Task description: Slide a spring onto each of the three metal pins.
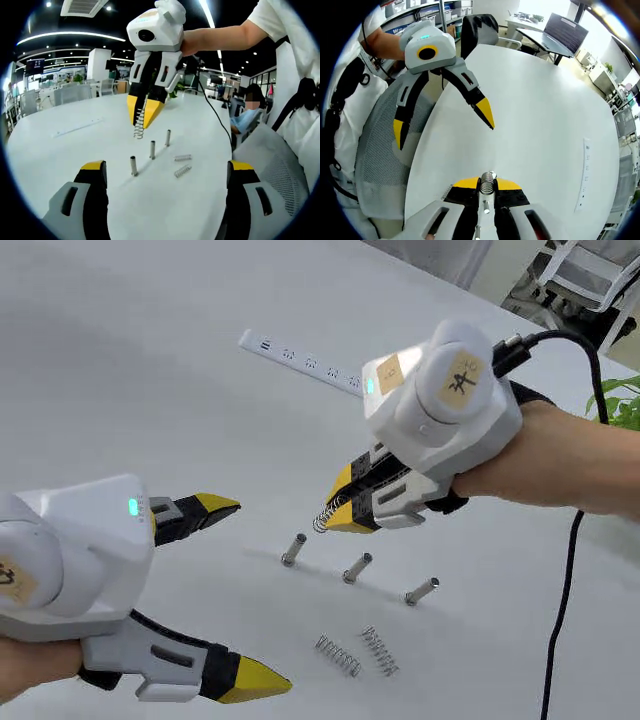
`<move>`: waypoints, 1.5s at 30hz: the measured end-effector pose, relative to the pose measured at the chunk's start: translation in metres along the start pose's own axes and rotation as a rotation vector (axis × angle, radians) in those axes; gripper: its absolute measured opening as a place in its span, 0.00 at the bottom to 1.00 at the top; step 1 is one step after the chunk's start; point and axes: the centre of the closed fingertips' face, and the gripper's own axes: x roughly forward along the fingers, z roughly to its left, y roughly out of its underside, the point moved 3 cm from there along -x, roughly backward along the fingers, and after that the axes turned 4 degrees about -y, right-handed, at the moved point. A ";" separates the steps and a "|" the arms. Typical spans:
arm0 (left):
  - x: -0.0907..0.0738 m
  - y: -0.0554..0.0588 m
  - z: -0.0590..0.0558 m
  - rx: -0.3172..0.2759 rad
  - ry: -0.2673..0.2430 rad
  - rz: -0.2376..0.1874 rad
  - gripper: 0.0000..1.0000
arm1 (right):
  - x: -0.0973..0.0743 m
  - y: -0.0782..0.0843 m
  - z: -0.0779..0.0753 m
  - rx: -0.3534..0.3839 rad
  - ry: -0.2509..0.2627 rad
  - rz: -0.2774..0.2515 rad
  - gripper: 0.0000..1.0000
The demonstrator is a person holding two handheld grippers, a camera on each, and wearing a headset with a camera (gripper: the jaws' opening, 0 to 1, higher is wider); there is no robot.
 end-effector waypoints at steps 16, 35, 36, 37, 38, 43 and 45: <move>0.002 0.008 0.007 -0.036 -0.006 -0.029 0.99 | 0.034 0.015 -0.011 0.008 -0.033 0.075 0.07; 0.003 0.008 0.006 -0.059 -0.002 -0.050 0.99 | 0.042 0.018 -0.015 0.015 -0.056 0.092 0.06; 0.003 0.008 0.005 -0.060 -0.001 -0.051 0.99 | 0.043 0.018 -0.015 0.016 -0.056 0.092 0.06; 0.003 0.008 0.005 -0.061 0.000 -0.051 0.99 | 0.043 0.018 -0.016 0.017 -0.056 0.093 0.06; 0.003 0.008 0.005 -0.061 0.000 -0.051 0.99 | 0.043 0.018 -0.015 0.018 -0.057 0.093 0.06; 0.002 0.009 0.005 -0.064 0.001 -0.050 0.99 | 0.046 0.019 -0.016 0.020 -0.061 0.096 0.06; 0.002 0.009 0.005 -0.065 0.000 -0.052 0.99 | 0.047 0.019 -0.016 0.016 -0.062 0.098 0.06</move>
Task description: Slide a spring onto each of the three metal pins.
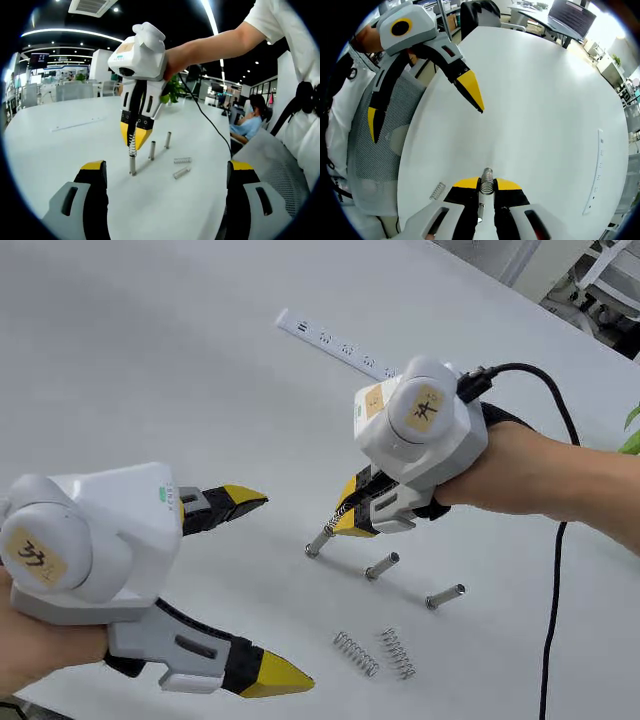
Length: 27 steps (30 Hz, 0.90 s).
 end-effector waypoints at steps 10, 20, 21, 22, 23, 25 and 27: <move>-0.001 0.001 -0.001 -0.008 0.001 0.000 0.99 | 0.005 0.001 -0.001 -0.007 0.000 0.007 0.07; 0.000 0.003 -0.001 -0.012 0.002 0.000 0.99 | 0.012 0.002 -0.003 -0.010 -0.006 0.009 0.07; 0.000 0.003 -0.001 -0.013 0.002 -0.001 0.99 | 0.012 0.002 -0.003 -0.010 -0.007 0.009 0.07; 0.000 0.003 -0.001 -0.014 0.002 -0.001 0.99 | 0.013 0.002 -0.003 -0.010 -0.009 0.011 0.07; 0.000 0.003 -0.001 -0.012 0.002 -0.001 0.99 | 0.014 0.003 -0.003 -0.011 -0.011 0.011 0.07; 0.000 0.003 -0.001 -0.016 0.002 -0.001 0.99 | 0.016 0.003 -0.003 -0.012 -0.011 0.012 0.07; 0.000 0.004 -0.001 -0.016 0.002 0.000 0.99 | 0.018 0.004 -0.003 -0.015 -0.013 0.017 0.07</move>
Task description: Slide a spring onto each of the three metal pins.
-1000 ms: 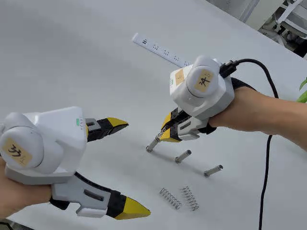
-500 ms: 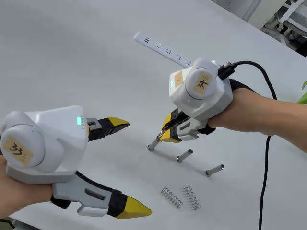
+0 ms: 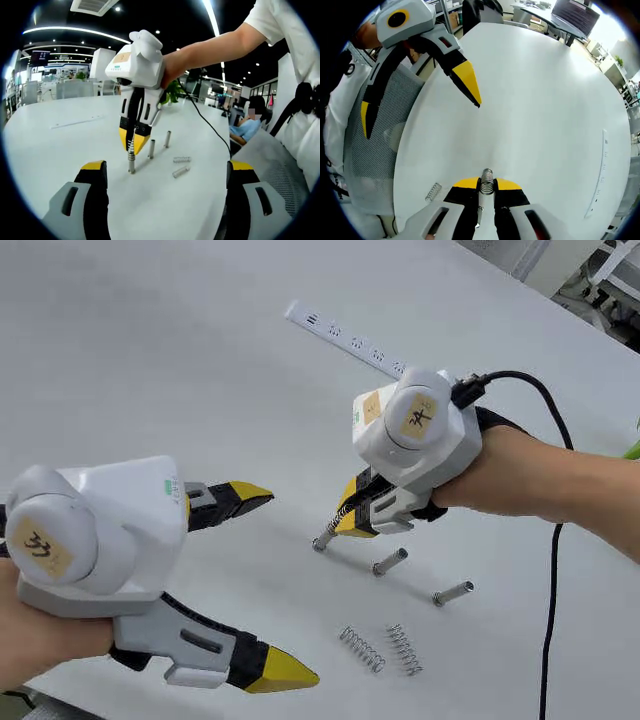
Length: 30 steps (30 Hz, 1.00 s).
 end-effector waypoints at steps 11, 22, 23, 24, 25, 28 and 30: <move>-0.001 0.001 0.002 -0.011 -0.003 -0.001 0.98 | 0.009 0.001 -0.002 -0.001 -0.009 0.000 0.07; -0.001 0.001 0.004 -0.019 -0.004 -0.005 0.98 | 0.019 0.002 -0.003 -0.014 -0.017 0.011 0.07; -0.001 0.001 0.003 -0.022 -0.003 -0.004 0.98 | 0.021 0.002 -0.003 -0.013 -0.018 0.011 0.07; -0.001 0.002 0.003 -0.022 -0.002 -0.003 0.98 | 0.022 0.002 -0.003 -0.015 -0.019 0.013 0.07; -0.001 0.002 0.003 -0.022 -0.002 -0.003 0.98 | 0.023 0.002 -0.002 -0.018 -0.020 0.017 0.07; -0.001 0.002 0.003 -0.025 -0.003 -0.004 0.97 | 0.026 0.003 -0.003 -0.023 -0.021 0.022 0.07; -0.001 0.002 0.004 -0.028 -0.004 -0.005 0.97 | 0.027 0.004 -0.003 -0.020 -0.023 0.021 0.07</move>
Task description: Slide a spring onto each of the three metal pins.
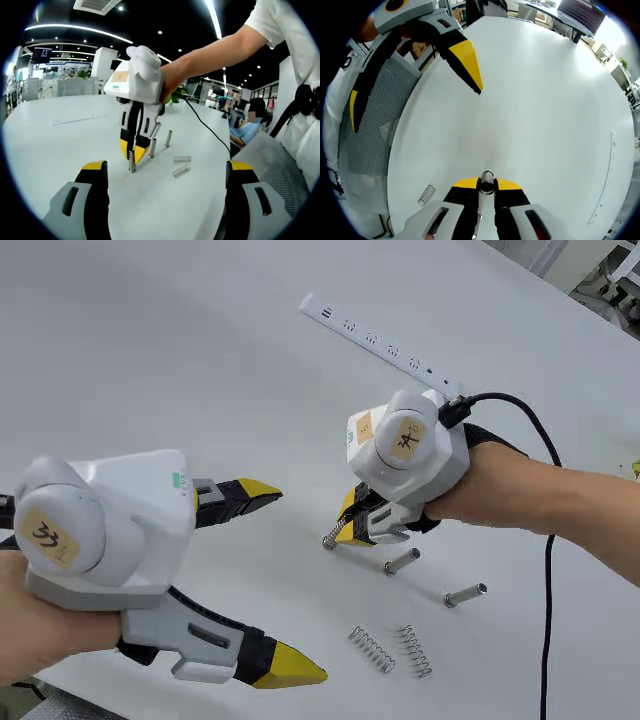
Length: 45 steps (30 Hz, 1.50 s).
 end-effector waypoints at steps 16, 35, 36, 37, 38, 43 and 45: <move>0.001 0.001 0.001 -0.005 0.001 0.002 0.97 | 0.008 0.001 0.000 -0.013 -0.002 0.009 0.08; 0.001 -0.001 -0.002 0.006 0.010 0.013 0.97 | -0.007 -0.003 0.001 0.023 0.026 -0.051 0.20; 0.001 -0.002 -0.002 0.006 0.011 0.014 0.97 | -0.009 -0.003 0.001 0.026 0.028 -0.057 0.21; 0.001 -0.002 -0.003 0.007 0.012 0.015 0.97 | -0.011 -0.004 0.001 0.031 0.031 -0.064 0.22; 0.001 -0.002 -0.003 0.010 0.014 0.018 0.97 | -0.014 -0.004 0.002 0.035 0.036 -0.073 0.23; 0.001 -0.004 -0.005 0.018 0.021 0.028 0.97 | -0.026 -0.005 0.006 0.050 0.055 -0.117 0.27; 0.001 -0.005 -0.006 0.022 0.023 0.031 0.97 | -0.031 -0.004 0.009 0.056 0.061 -0.132 0.28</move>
